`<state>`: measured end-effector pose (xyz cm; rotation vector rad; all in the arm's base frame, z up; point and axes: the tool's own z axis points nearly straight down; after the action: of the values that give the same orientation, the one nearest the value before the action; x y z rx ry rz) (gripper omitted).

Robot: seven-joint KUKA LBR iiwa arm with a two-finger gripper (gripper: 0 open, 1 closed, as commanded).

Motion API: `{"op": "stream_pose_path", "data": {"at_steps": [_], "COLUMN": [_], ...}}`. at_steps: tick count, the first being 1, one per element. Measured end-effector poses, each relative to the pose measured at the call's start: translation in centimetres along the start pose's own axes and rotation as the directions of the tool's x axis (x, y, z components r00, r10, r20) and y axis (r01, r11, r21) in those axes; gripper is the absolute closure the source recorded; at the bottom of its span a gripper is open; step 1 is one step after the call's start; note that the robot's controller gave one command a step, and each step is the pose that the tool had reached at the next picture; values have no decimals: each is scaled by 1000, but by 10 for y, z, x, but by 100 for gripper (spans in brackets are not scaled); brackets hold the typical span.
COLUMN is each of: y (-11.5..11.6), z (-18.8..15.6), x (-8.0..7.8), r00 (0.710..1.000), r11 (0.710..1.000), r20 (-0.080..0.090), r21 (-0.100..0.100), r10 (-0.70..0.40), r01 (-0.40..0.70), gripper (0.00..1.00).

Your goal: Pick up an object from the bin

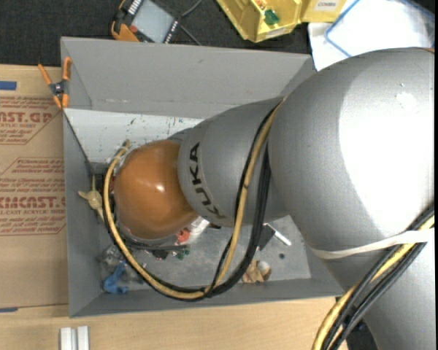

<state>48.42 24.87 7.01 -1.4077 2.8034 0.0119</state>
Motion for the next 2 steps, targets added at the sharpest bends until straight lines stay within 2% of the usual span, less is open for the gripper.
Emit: {"op": "stream_pose_path", "data": {"at_steps": [2], "y": [1], "z": [-15], "x": [-1], "r00": [1000], "r11": [1000], "r20": [2], "r21": [-2], "r10": [1], "r01": [-1], "gripper": [100]}}
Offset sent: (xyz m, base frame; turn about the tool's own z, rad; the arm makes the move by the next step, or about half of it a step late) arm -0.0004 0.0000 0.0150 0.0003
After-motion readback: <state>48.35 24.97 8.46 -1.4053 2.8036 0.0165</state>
